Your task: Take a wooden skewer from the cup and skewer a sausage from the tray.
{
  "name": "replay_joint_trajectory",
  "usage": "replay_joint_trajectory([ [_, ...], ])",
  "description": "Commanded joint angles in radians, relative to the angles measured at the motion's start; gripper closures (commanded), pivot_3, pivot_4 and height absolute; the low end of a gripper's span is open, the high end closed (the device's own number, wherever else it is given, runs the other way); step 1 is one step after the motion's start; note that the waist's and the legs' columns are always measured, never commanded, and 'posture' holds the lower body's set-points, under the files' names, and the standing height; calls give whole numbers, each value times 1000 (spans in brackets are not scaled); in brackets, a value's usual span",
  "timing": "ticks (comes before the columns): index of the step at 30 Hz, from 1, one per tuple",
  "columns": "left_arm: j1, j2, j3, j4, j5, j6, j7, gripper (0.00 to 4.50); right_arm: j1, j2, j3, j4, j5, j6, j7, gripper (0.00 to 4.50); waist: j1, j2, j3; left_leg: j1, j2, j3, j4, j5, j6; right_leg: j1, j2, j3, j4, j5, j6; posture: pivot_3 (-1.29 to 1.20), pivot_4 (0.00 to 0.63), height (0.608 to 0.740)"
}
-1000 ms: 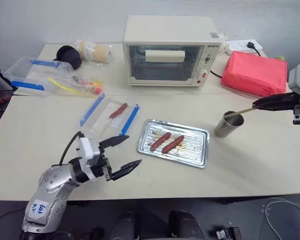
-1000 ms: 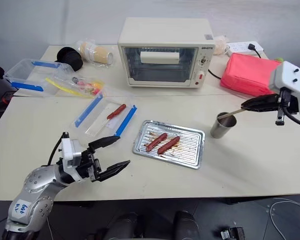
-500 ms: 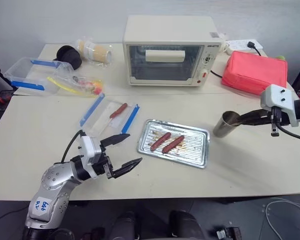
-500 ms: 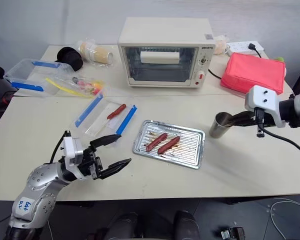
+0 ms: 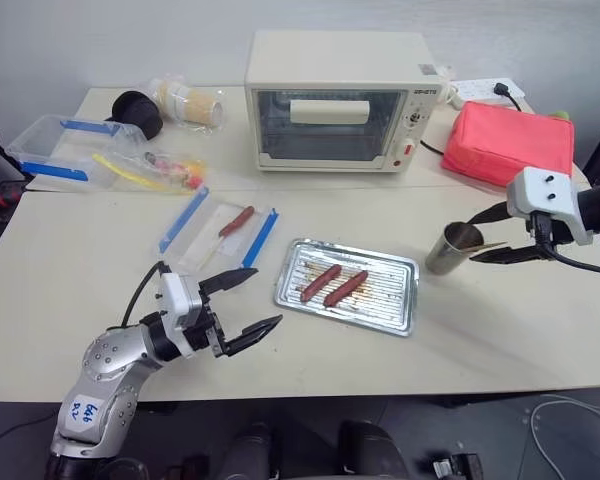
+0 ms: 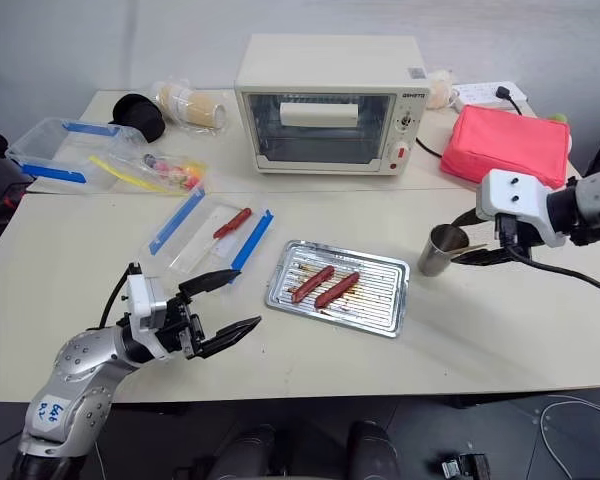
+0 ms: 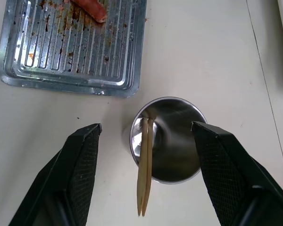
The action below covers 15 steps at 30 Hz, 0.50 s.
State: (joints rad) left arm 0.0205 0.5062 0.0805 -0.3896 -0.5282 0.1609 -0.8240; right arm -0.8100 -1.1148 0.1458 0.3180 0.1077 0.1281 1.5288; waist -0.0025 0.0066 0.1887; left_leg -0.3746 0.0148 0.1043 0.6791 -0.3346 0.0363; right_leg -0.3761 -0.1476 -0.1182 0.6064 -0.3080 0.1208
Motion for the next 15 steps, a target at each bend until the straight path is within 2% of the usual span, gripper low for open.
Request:
replay_joint_trajectory([
  [1, 9, -6, 7, -25, 1, -21, 2, 0, -24, -18, -7, -16, -14, -12, 33, 1713, 0, 0, 0, 0, 0, 0, 0, 0, 0, 0, 0, 0, 0, 0, 0, 0, 150, 740],
  [3, 8, -6, 8, -23, 2, -22, 2, 0, -22, -21, -3, -20, -17, -15, 41, 2218, -1, 0, 0, 0, 0, 0, 0, 0, 0, 0, 0, 0, 0, 0, 0, 0, 150, 740],
  [9, 4, -5, 9, -18, 4, -24, 0, 0, -13, -24, -3, -18, -28, -35, 40, 4290, -1, 1, 0, 0, 0, 0, 0, 0, 0, 0, 0, 0, 0, 0, 0, 0, 150, 740],
  [10, 3, -5, 10, -17, 4, -24, -1, 0, -12, -23, -4, -19, -30, -37, 40, 4401, -1, 0, 0, 0, 0, 0, 0, 0, 0, 0, 0, 0, 0, 0, 0, 0, 150, 740],
  [15, -1, -2, 12, -13, 4, -25, -4, 0, -21, -23, -11, -29, -21, -24, 44, 4401, -1, 1, 0, 0, 0, 0, 0, 0, 0, 0, 0, 0, 0, 0, 0, 0, 150, 740],
])
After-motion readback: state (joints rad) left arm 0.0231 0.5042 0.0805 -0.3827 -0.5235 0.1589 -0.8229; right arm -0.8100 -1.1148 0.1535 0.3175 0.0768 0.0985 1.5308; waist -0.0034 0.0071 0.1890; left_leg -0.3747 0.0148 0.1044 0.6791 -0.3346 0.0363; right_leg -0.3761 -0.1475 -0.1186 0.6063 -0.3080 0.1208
